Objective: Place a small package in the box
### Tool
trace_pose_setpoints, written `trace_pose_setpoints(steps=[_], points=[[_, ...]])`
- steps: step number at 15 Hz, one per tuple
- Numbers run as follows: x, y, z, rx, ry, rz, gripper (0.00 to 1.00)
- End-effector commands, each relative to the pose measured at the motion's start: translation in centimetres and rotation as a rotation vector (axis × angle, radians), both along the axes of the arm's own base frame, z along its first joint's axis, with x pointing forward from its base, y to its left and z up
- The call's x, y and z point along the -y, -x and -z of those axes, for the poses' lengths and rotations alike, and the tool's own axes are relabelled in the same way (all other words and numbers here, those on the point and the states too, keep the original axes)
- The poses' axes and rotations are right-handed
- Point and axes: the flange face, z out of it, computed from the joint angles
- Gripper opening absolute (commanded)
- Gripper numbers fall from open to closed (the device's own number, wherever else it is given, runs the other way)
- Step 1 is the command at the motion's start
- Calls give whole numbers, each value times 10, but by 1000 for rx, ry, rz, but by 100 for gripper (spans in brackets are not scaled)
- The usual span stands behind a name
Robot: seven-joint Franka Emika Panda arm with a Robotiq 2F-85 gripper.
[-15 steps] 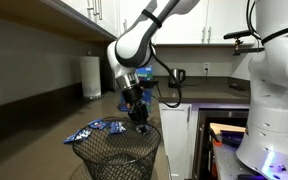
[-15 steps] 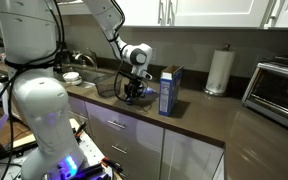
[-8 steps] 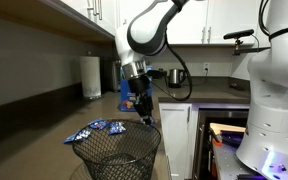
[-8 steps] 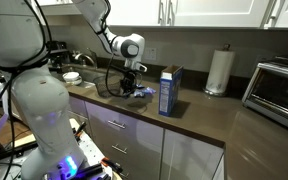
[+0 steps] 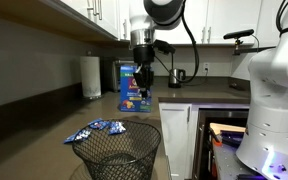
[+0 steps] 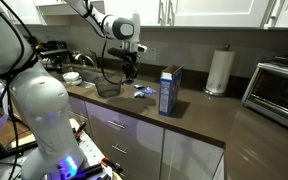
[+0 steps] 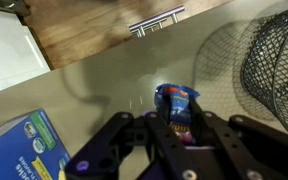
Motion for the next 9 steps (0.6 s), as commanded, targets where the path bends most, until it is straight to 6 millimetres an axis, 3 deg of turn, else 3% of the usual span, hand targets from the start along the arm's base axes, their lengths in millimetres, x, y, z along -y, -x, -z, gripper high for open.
trace_pose_setpoints(steps=[1, 9], points=[[17, 4, -39, 57, 31, 58, 8], [39, -15, -106, 211, 109, 163, 8]])
